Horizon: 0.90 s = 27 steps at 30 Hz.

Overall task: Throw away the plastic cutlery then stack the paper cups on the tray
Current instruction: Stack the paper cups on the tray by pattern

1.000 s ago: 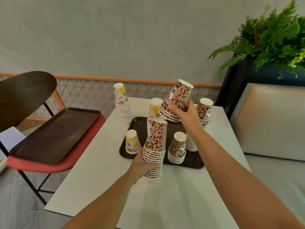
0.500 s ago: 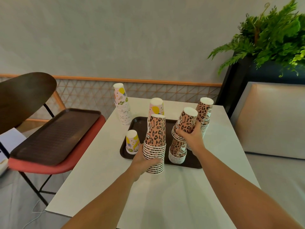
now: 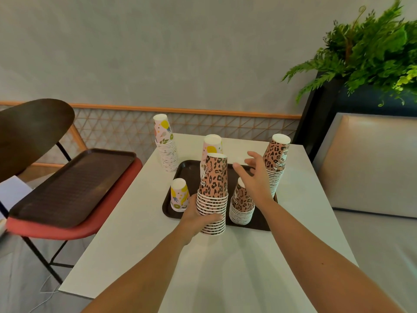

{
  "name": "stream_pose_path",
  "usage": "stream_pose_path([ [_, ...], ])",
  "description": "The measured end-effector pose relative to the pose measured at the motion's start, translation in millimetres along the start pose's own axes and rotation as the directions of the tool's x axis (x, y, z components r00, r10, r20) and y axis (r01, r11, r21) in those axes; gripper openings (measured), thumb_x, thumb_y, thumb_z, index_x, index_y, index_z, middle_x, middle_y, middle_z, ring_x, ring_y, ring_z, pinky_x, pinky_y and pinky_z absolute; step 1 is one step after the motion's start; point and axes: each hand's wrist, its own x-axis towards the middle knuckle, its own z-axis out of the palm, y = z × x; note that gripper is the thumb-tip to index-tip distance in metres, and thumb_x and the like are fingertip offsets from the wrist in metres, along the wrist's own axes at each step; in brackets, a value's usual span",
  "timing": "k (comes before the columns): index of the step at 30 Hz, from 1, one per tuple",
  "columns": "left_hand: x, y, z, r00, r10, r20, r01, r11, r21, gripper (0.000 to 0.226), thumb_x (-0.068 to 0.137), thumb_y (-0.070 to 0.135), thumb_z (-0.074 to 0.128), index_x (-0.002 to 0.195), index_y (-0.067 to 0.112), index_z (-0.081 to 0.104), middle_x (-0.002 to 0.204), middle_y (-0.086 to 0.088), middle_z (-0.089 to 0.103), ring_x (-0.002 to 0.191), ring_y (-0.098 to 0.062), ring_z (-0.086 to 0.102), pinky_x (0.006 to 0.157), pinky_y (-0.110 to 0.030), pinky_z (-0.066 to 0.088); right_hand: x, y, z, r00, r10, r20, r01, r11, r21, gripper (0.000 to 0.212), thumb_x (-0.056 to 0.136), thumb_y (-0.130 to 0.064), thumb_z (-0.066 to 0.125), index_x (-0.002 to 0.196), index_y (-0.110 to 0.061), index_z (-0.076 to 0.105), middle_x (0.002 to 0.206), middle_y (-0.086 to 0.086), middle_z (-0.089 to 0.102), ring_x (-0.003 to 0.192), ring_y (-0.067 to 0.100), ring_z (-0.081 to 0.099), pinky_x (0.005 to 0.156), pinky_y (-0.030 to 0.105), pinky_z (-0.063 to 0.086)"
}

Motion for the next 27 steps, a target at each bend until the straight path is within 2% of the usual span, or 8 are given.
stream_pose_path([
  [4, -0.3, 4.2, 4.2, 1.000, 0.012, 0.002, -0.012, 1.000, 0.019, 0.083, 0.064, 0.014, 0.084, 0.130, 0.028, 0.036, 0.117, 0.007, 0.055, 0.112, -0.014, 0.052, 0.092, -0.032, 0.044, -4.2, -15.1, 5.4, 0.945, 0.099, 0.311, -0.098, 0.995, -0.021, 0.078, 0.076, -0.042, 0.073, 0.140, -0.018, 0.035, 0.131, 0.001, 0.050, 0.119, 0.015, 0.050, 0.098, 0.032, 0.045],
  [6, -0.6, 6.2, 5.7, 1.000, 0.009, 0.007, -0.009, 1.000, 0.022, 0.085, 0.064, 0.014, 0.084, 0.132, 0.026, 0.035, 0.115, 0.008, 0.055, 0.108, -0.013, 0.052, 0.091, -0.031, 0.045, -7.6, -18.5, 7.9, 0.879, 0.163, 0.448, -0.159, 0.986, -0.048, 0.076, 0.074, -0.037, 0.076, 0.138, -0.019, 0.038, 0.126, -0.004, 0.054, 0.116, 0.013, 0.053, 0.088, 0.022, 0.048],
  [8, -1.2, 7.3, 6.6, 1.000, 0.004, 0.010, -0.004, 1.000, 0.025, 0.086, 0.063, 0.014, 0.085, 0.133, 0.025, 0.035, 0.115, 0.007, 0.054, 0.106, -0.011, 0.052, 0.090, -0.031, 0.045, -10.6, -19.4, 10.3, 0.836, 0.201, 0.510, -0.196, 0.979, -0.064, 0.067, 0.075, -0.030, 0.077, 0.132, -0.019, 0.044, 0.118, -0.007, 0.057, 0.110, 0.010, 0.056, 0.077, 0.012, 0.044],
  [12, -2.0, 5.7, 5.6, 1.000, 0.002, 0.015, -0.002, 1.000, 0.028, 0.085, 0.063, 0.014, 0.084, 0.132, 0.025, 0.035, 0.114, 0.008, 0.055, 0.105, -0.011, 0.053, 0.089, -0.030, 0.046, -11.7, -17.5, 12.9, 0.837, 0.234, 0.494, -0.231, 0.971, -0.068, 0.065, 0.073, -0.027, 0.079, 0.129, -0.019, 0.047, 0.121, -0.003, 0.060, 0.106, 0.011, 0.057, 0.084, 0.022, 0.045],
  [17, -0.4, -0.5, 1.8, 0.999, 0.010, 0.032, -0.011, 0.999, 0.039, 0.087, 0.061, 0.016, 0.086, 0.132, 0.025, 0.037, 0.118, 0.007, 0.057, 0.112, -0.014, 0.054, 0.095, -0.033, 0.045, -7.9, -22.3, 12.3, 0.862, 0.216, 0.459, -0.243, 0.970, 0.001, 0.056, 0.072, -0.026, 0.079, 0.121, -0.019, 0.051, 0.116, -0.004, 0.063, 0.105, 0.012, 0.060, 0.081, 0.021, 0.048],
  [21, 0.4, -3.0, -0.3, 0.999, 0.013, 0.043, -0.014, 0.999, 0.035, 0.099, 0.047, 0.031, 0.088, 0.132, 0.028, 0.038, 0.122, 0.006, 0.058, 0.116, -0.015, 0.054, 0.101, -0.039, 0.044, 0.2, -25.1, 11.4, 0.885, 0.204, 0.417, -0.230, 0.973, 0.010, 0.066, 0.069, -0.030, 0.080, 0.126, -0.016, 0.051, 0.119, -0.002, 0.064, 0.108, 0.014, 0.061, 0.089, 0.029, 0.051],
  [26, 1.3, -6.7, -1.9, 0.999, 0.005, 0.041, -0.006, 1.000, 0.026, 0.097, 0.050, 0.026, 0.086, 0.133, 0.027, 0.037, 0.123, 0.006, 0.057, 0.116, -0.015, 0.053, 0.098, -0.035, 0.043, 11.0, -40.8, 4.5, 0.932, 0.145, 0.332, -0.186, 0.978, 0.093, 0.059, 0.073, -0.023, 0.078, 0.124, -0.012, 0.052, 0.117, -0.001, 0.064, 0.099, 0.008, 0.062, 0.075, 0.018, 0.050],
  [27, 1.5, -7.5, -2.2, 0.999, 0.002, 0.040, -0.002, 1.000, 0.025, 0.097, 0.049, 0.027, 0.086, 0.133, 0.027, 0.037, 0.123, 0.005, 0.057, 0.116, -0.015, 0.053, 0.096, -0.034, 0.043, 14.7, -43.7, 2.0, 0.945, 0.135, 0.297, -0.175, 0.978, 0.110, 0.060, 0.072, -0.024, 0.079, 0.124, -0.012, 0.052, 0.117, 0.000, 0.065, 0.101, 0.010, 0.062, 0.077, 0.021, 0.050],
])
